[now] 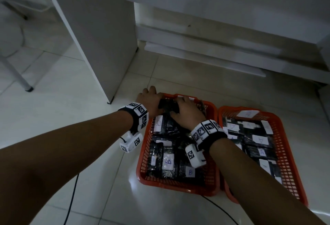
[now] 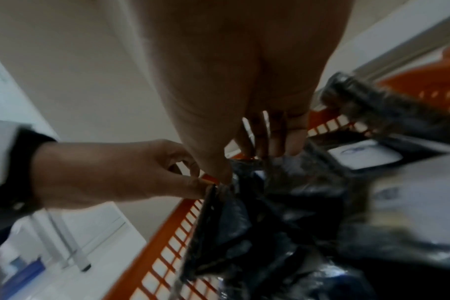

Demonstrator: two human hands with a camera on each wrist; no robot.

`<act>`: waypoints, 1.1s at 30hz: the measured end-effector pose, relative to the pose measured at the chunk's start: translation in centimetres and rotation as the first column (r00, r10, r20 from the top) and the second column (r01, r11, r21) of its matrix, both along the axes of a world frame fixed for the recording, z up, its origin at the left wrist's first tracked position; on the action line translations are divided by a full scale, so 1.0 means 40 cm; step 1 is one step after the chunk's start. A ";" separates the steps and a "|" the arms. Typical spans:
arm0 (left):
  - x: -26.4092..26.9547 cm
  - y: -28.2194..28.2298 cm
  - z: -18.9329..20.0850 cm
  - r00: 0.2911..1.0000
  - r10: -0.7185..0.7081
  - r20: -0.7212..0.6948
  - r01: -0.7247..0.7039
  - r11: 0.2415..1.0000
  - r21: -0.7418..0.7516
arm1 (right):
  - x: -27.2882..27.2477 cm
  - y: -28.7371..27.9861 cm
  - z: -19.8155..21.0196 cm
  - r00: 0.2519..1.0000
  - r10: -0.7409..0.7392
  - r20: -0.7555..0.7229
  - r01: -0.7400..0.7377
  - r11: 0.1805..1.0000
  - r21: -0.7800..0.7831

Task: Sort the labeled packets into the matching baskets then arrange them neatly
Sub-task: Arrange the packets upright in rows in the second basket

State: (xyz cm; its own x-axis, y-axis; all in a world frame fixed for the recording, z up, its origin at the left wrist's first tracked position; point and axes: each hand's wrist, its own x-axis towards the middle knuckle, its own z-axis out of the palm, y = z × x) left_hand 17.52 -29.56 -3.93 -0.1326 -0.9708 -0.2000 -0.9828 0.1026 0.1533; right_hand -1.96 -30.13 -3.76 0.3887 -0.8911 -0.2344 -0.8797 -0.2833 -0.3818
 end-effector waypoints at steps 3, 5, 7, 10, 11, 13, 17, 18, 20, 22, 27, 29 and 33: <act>0.003 -0.003 0.003 0.994 0.036 -0.105 -0.031 0.998 0.051 | 0.028 -0.026 -0.011 1.000 -0.006 -0.007 0.006 0.997 0.076; 0.013 -0.011 -0.002 0.980 0.071 -0.185 -0.055 0.994 0.089 | 0.038 -0.032 -0.017 0.996 -0.049 0.075 0.039 0.991 0.131; 0.022 -0.013 -0.004 0.965 0.105 -0.240 -0.082 0.991 0.106 | 0.045 -0.035 -0.022 0.975 -0.134 0.178 0.110 0.985 0.135; 0.038 -0.013 -0.012 0.923 0.184 -0.339 -0.159 0.982 0.099 | 0.054 -0.032 -0.017 0.908 -0.250 0.336 0.210 0.966 0.152; 0.042 -0.013 -0.009 0.907 0.209 -0.366 -0.184 0.978 0.101 | 0.054 -0.028 -0.014 0.879 -0.287 0.382 0.231 0.955 0.185; 0.048 -0.009 0.000 0.885 0.238 -0.401 -0.208 0.971 0.118 | 0.047 -0.015 0.004 0.807 -0.347 0.478 0.245 0.933 0.264; 0.047 0.001 0.024 0.868 0.132 -0.479 -0.067 0.986 0.151 | -0.003 -0.002 0.039 0.682 -0.411 0.605 0.214 0.903 0.372; 0.043 0.007 0.031 0.860 0.094 -0.501 -0.008 0.985 0.172 | -0.018 -0.001 0.043 0.677 -0.416 0.607 0.208 0.899 0.385; 0.033 0.015 0.037 0.823 0.075 -0.564 0.053 0.977 0.206 | -0.046 0.002 0.045 0.664 -0.446 0.600 0.208 0.881 0.424; 0.025 0.015 0.038 0.793 0.090 -0.603 0.047 0.977 0.208 | -0.070 0.016 0.054 0.635 -0.475 0.610 0.208 0.865 0.456; 0.023 0.002 0.052 0.788 0.109 -0.605 -0.026 0.989 0.143 | -0.133 0.039 0.072 0.498 -0.554 0.667 0.354 0.832 0.426; 0.031 -0.001 0.050 0.764 0.147 -0.628 -0.088 0.988 0.125 | -0.163 0.041 0.081 0.570 -0.490 0.660 0.375 0.869 0.322; 0.036 -0.003 0.041 0.712 0.200 -0.673 -0.195 0.977 0.085 | -0.200 0.053 0.094 0.821 -0.307 0.481 0.222 0.949 0.225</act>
